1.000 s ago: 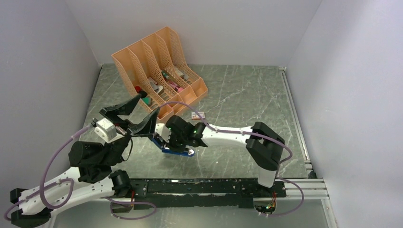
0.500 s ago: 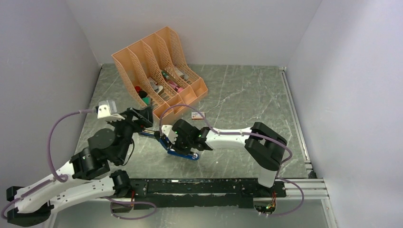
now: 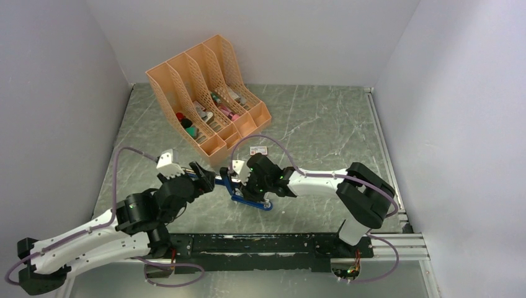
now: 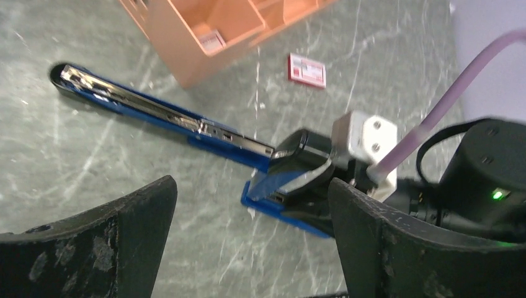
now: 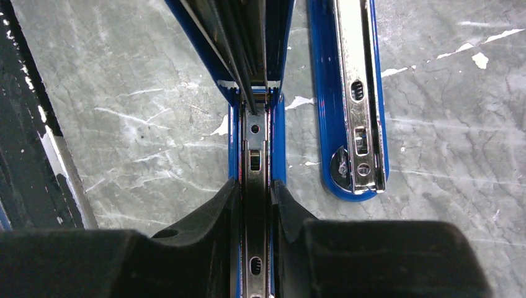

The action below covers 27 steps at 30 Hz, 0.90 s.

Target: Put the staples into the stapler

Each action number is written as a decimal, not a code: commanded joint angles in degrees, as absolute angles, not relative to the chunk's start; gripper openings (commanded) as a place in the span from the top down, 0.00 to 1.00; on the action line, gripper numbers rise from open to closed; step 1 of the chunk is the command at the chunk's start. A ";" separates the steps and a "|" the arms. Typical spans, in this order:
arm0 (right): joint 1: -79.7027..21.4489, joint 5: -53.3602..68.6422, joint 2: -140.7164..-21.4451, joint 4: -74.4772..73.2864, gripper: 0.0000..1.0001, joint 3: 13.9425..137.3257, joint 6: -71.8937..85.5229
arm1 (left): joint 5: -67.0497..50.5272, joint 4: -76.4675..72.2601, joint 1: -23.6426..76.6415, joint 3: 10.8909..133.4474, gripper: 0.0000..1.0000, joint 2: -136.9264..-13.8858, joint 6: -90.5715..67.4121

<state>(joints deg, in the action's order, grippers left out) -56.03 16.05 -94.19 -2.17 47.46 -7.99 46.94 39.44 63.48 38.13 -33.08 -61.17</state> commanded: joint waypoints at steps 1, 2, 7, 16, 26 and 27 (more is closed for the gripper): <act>-55.29 18.05 -93.00 -1.87 1.00 46.06 -8.44 | 38.17 30.38 63.68 33.45 0.04 -30.08 -59.63; -55.28 18.29 -93.06 -1.74 1.00 46.01 -8.44 | 37.99 29.57 63.66 32.57 0.02 -29.65 -59.30; -55.30 19.36 -93.49 -1.37 1.00 45.97 -8.06 | 34.95 23.69 63.31 30.91 0.00 -30.62 -53.96; -55.30 19.33 -93.60 -1.99 1.00 46.62 -7.97 | 27.52 22.56 57.49 29.45 0.02 -36.54 -51.39; -55.33 19.72 -94.29 -2.00 1.00 47.02 -7.56 | 23.42 12.41 53.38 26.51 0.01 -40.16 -47.38; -55.31 19.69 -94.35 -2.00 1.00 47.02 -7.49 | 23.19 11.27 53.09 26.41 0.01 -40.69 -47.11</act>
